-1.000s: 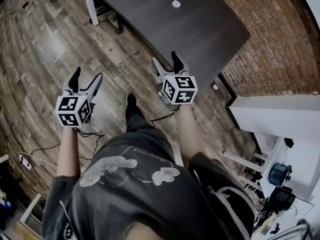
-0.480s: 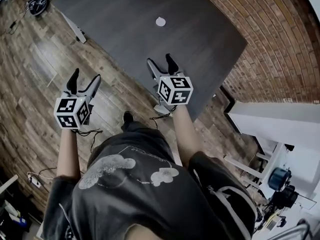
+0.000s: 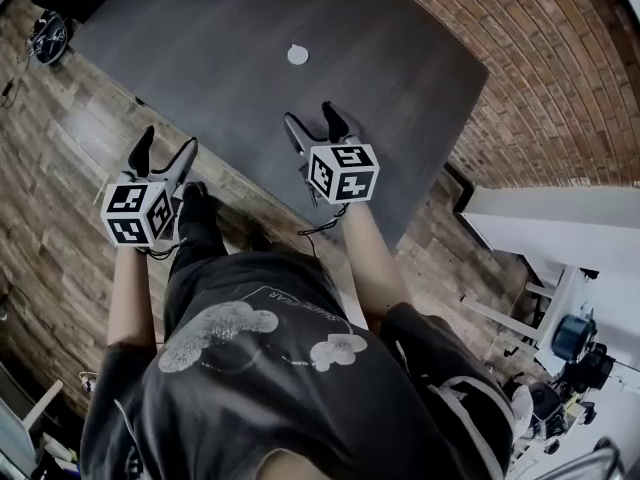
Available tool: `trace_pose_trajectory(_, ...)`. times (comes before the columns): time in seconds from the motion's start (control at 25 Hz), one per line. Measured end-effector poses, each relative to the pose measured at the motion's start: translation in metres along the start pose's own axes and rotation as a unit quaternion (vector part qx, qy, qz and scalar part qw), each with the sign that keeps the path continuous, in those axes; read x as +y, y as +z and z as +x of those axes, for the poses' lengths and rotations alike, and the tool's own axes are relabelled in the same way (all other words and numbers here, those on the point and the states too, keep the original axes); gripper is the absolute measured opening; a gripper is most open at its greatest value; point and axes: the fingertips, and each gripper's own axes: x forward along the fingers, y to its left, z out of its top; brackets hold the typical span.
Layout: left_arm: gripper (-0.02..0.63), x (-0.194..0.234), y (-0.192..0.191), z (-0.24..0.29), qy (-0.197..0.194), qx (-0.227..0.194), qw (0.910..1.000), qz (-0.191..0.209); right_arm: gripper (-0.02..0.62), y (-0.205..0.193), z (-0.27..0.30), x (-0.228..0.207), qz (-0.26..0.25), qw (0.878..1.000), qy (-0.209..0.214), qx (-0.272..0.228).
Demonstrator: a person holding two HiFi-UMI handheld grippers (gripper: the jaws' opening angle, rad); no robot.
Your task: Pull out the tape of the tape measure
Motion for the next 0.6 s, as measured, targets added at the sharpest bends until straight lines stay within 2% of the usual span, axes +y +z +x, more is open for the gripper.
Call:
trace_pose_trajectory(0.32,0.362,0.033,0.035,0.098,-0.090,0.018,0.9948,0.045,0.310,0.004,0.051,-0.018,0.001,0.998,-0.057,0.028)
trace_pose_trajectory(0.44,0.362,0.041,0.052,0.136,-0.137,0.036,0.9876,0.067,0.310,0.010,0.068,-0.028,0.025,0.995,-0.093,0.035)
trace_pose_trajectory(0.6,0.362,0.038,0.079,0.179,-0.202,0.046,0.9733,0.099,0.310,0.019,0.084,-0.045,0.055,0.988,-0.136,0.044)
